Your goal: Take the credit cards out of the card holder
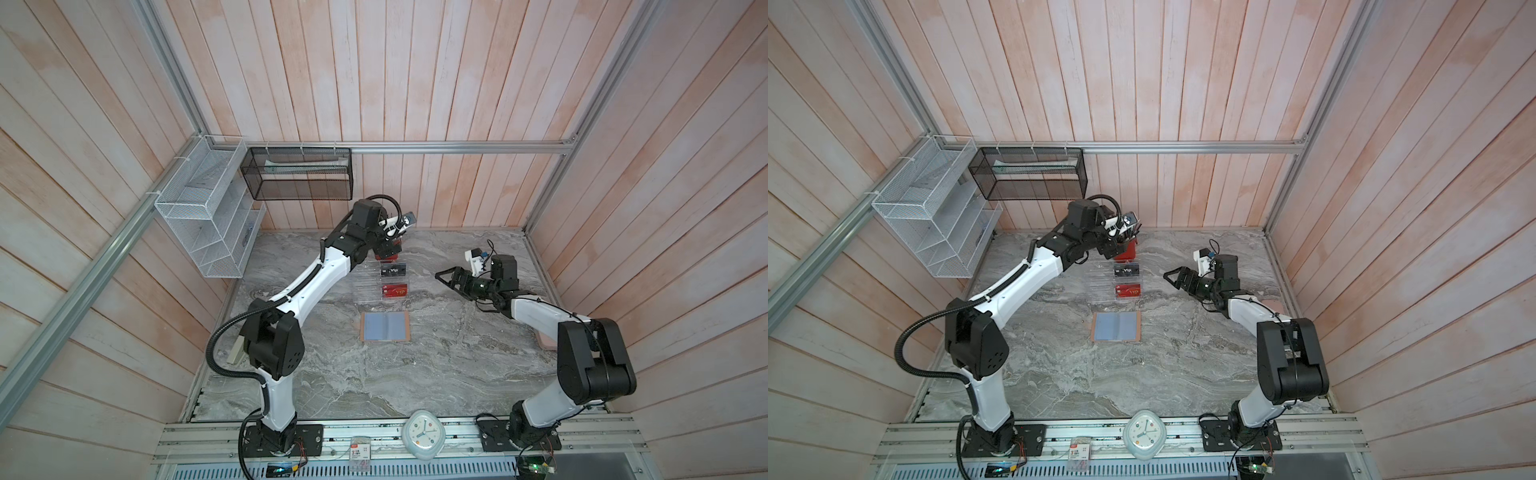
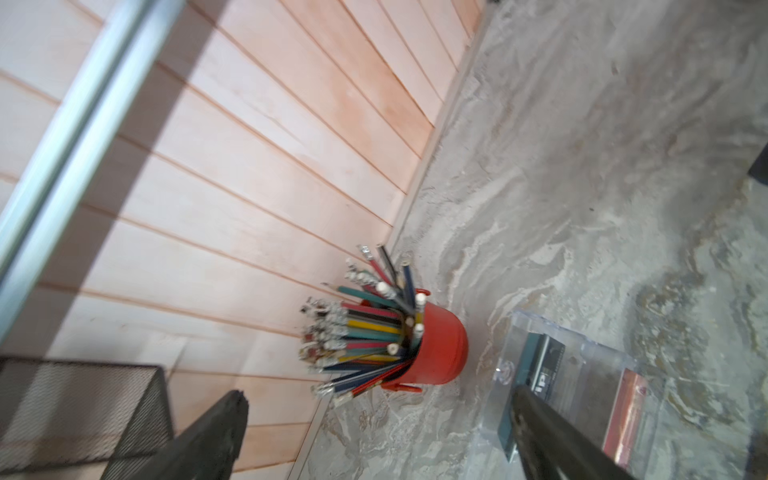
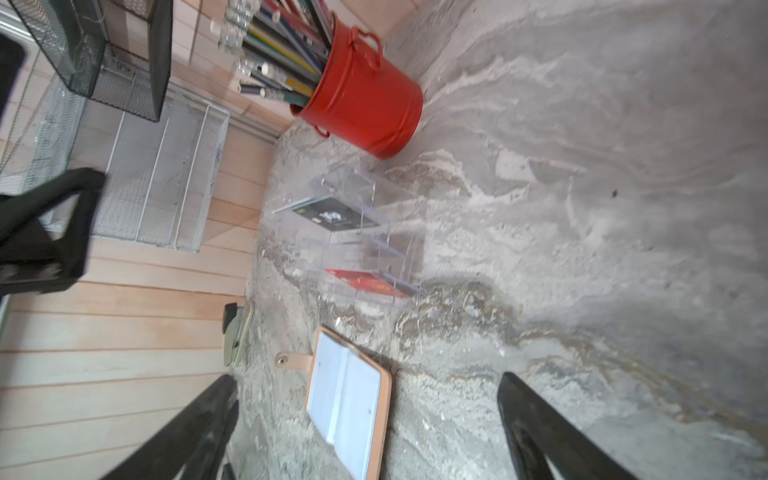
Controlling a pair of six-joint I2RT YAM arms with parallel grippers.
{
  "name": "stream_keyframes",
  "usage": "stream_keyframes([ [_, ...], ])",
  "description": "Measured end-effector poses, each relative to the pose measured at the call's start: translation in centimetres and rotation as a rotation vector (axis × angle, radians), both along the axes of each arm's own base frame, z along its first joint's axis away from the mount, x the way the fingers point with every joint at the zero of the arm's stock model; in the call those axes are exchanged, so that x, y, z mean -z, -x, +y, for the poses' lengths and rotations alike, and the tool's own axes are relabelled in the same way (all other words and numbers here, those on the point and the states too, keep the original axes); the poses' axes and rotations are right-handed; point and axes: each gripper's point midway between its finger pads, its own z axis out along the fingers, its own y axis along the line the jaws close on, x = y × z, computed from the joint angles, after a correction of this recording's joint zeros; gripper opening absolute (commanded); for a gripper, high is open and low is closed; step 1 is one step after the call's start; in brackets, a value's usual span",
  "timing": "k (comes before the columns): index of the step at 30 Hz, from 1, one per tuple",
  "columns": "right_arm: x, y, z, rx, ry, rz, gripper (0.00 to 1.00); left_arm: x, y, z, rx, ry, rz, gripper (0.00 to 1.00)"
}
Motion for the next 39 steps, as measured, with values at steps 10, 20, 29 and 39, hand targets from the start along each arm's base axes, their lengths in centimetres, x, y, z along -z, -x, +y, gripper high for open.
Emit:
stream_keyframes([
  [10,0.1,-5.6,3.4,0.020,0.264,-0.066,0.98,-2.7,5.0,3.2,-0.119,0.405,0.076,1.00],
  [20,1.6,-7.4,8.5,-0.022,0.483,-0.113,0.98,-2.4,9.0,6.9,-0.240,0.800,0.197,1.00],
  [29,2.0,-7.3,10.4,-0.031,0.593,-0.142,0.98,-1.5,9.5,7.2,-0.268,0.925,0.247,1.00],
  [39,2.2,-7.0,11.3,-0.028,0.648,-0.155,0.98,-1.9,9.5,7.2,-0.265,0.963,0.241,1.00],
])
